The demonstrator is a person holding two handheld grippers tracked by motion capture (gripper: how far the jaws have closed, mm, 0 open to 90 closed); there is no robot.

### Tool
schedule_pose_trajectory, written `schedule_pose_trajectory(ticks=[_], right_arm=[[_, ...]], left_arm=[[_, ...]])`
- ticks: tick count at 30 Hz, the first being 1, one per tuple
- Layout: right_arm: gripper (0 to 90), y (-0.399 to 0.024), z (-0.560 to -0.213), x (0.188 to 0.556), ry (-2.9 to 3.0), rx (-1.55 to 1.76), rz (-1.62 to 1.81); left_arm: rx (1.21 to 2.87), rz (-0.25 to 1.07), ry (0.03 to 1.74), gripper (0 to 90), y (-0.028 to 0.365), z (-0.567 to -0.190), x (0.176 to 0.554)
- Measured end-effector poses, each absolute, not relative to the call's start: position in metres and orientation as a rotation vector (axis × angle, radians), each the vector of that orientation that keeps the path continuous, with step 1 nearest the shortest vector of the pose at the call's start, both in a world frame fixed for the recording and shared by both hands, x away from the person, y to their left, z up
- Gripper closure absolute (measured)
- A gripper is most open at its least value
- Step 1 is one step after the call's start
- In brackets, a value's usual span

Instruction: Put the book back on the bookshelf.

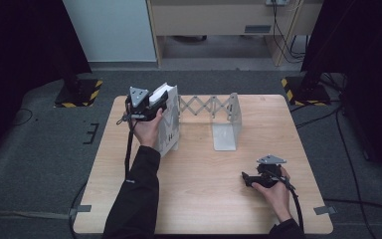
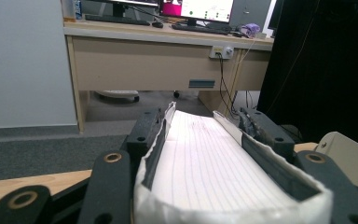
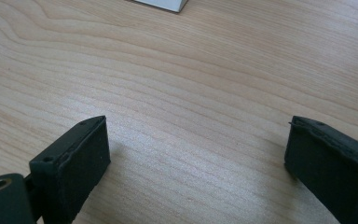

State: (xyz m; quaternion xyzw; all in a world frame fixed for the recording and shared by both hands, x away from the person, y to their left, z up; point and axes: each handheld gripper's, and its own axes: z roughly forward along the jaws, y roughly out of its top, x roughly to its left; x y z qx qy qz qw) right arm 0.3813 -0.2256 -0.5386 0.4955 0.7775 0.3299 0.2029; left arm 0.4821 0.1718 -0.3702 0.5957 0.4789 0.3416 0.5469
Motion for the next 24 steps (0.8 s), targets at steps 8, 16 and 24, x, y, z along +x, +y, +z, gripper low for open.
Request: schedule_pose_trajectory(ticks=[8,16,24], right_arm=[[6.8,-0.225,-0.538,0.381,2.171,1.385,0.921],[6.7,-0.226,-0.539,0.381,2.171,1.38,0.923],[6.7,-0.226,-0.539,0.381,2.173,1.381,0.92]], left_arm=[[1.464,0.809,1.141,50.1,0.166,-0.386,0.483],[1.489,0.79,1.121,49.8,0.17,-0.388,0.477],[1.561,0.713,1.137,50.4,0.188,-0.384,0.458]])
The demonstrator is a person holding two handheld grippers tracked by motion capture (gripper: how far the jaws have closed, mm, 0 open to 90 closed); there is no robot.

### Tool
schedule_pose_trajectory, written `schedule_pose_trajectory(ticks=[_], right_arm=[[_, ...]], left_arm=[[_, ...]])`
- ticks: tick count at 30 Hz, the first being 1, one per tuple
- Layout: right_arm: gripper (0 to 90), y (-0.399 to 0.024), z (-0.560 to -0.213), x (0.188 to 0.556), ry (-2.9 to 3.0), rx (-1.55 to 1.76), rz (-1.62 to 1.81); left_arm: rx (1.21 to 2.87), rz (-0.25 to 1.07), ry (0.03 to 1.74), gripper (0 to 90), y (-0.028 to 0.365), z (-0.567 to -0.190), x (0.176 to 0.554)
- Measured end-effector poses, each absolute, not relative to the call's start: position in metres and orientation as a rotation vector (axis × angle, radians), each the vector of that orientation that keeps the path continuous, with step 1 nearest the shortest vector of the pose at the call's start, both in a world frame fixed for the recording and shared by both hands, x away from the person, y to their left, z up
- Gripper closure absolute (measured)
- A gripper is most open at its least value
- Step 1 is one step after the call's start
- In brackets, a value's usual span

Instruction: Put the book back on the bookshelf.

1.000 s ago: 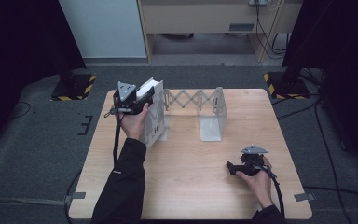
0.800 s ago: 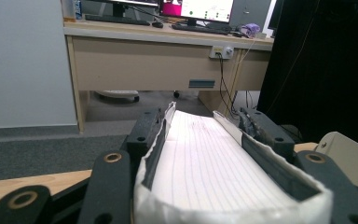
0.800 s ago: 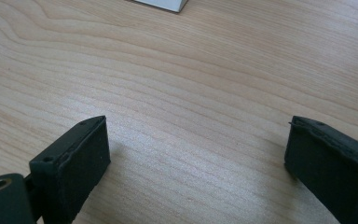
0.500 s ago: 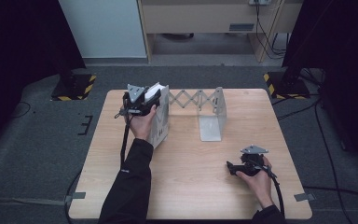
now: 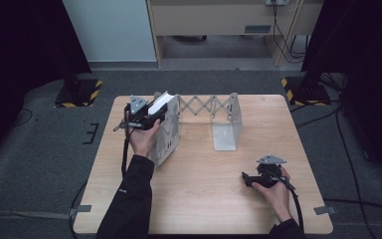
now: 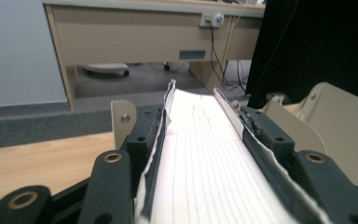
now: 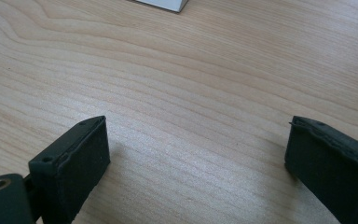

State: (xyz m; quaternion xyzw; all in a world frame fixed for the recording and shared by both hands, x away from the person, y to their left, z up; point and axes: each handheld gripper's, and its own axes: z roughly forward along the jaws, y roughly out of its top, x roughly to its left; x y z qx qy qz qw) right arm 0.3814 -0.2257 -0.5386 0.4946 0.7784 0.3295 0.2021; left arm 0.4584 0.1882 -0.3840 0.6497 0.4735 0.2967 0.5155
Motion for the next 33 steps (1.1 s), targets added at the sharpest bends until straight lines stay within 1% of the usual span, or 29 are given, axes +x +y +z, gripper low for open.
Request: schedule_pose_trajectory(ticks=[8,14,20,33], right_arm=[[6.6,-0.226,-0.538,0.381,2.174,1.383,0.92],[6.7,-0.226,-0.538,0.381,2.174,1.383,0.92],[6.6,-0.226,-0.538,0.381,2.173,1.383,0.92],[6.7,-0.226,-0.538,0.381,2.173,1.383,0.919]], left_arm=[[1.628,0.67,1.146,50.3,0.2,-0.384,0.439],[1.639,0.656,1.143,50.7,0.207,-0.388,0.428],[1.664,0.65,1.141,51.0,0.209,-0.388,0.423],[1.663,0.654,1.122,50.6,0.211,-0.392,0.418]])
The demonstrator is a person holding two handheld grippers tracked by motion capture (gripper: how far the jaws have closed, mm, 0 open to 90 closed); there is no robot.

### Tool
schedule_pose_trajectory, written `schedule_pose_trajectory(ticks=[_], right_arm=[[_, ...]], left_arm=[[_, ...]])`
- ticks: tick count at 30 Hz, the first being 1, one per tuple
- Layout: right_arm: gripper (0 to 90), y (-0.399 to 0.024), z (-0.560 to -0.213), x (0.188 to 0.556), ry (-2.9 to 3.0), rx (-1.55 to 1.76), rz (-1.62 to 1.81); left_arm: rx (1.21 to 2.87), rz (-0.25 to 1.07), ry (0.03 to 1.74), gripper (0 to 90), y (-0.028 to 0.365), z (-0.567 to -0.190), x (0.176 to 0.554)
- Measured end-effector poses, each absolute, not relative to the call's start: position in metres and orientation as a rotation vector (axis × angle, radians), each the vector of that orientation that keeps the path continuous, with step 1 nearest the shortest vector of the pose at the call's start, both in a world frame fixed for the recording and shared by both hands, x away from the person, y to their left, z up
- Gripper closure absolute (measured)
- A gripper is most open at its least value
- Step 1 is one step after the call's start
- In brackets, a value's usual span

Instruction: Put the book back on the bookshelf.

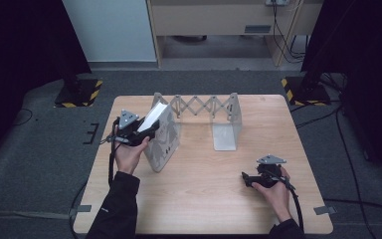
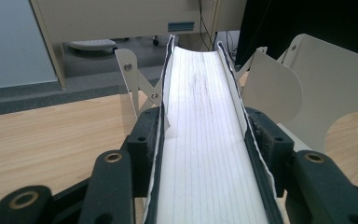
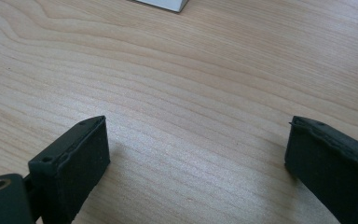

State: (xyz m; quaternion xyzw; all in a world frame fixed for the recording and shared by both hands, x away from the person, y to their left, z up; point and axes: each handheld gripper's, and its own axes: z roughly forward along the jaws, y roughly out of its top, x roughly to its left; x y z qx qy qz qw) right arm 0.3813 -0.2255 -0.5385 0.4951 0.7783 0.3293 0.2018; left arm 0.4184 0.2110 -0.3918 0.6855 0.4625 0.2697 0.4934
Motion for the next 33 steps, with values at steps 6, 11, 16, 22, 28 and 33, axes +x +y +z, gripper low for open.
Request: schedule_pose_trajectory(ticks=[6,11,16,22,28,33], right_arm=[[6.6,-0.2255,-0.5385,0.3813,2.173,1.383,0.92],[6.7,-0.2256,-0.5385,0.3814,2.174,1.383,0.92],[6.6,-0.2255,-0.5385,0.3814,2.173,1.383,0.92],[6.6,-0.2254,-0.5386,0.3814,2.172,1.383,0.92],[6.7,-0.2256,-0.5385,0.3814,2.174,1.383,0.92],[6.6,-0.2256,-0.5387,0.3815,2.172,1.38,0.921]], left_arm=[[1.657,0.66,1.111,49.4,0.2094,-0.3932,0.417],[1.72,0.64,1.134,44.2,0.2061,-0.3933,0.4214],[1.74,0.64,1.169,43.5,0.2077,-0.3924,0.4247],[1.82,0.609,1.183,44.5,0.2049,-0.389,0.4262],[1.764,0.646,1.165,47.7,0.2053,-0.392,0.4235],[1.703,0.677,1.152,49.4,0.2039,-0.3949,0.4199]])
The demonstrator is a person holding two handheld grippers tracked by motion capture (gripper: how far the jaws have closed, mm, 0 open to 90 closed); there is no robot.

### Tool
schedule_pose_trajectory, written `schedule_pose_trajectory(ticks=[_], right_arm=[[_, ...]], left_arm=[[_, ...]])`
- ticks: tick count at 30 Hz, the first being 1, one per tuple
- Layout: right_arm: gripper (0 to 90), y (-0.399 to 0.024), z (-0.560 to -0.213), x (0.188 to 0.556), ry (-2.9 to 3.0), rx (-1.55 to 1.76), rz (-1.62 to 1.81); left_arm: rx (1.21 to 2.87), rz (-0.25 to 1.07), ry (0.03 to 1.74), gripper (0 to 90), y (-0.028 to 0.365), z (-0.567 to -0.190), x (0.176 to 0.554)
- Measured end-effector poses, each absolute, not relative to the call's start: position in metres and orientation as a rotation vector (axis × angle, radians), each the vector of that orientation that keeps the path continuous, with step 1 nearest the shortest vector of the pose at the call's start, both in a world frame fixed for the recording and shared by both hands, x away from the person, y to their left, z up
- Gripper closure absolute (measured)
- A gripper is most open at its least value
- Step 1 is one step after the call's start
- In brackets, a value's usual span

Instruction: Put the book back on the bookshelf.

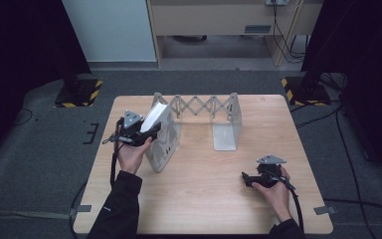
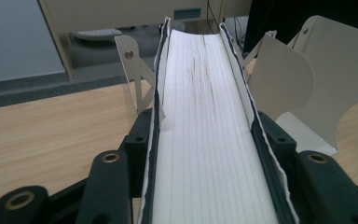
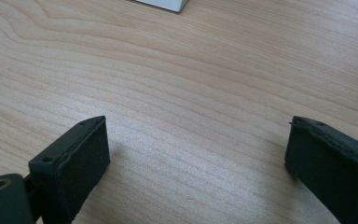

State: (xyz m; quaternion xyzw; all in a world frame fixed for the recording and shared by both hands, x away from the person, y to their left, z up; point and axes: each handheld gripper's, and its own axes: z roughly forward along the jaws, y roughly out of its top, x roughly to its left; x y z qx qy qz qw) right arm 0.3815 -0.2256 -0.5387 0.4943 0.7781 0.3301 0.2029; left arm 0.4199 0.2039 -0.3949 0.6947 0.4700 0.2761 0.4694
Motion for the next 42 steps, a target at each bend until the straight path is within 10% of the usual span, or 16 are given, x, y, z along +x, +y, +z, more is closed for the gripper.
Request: schedule_pose_trajectory(ticks=[42], right_arm=[[6.4,-0.225,-0.539,0.381,2.174,1.382,0.919]], left_arm=[[1.487,0.671,1.152,48.7,0.223,-0.401,0.403]])
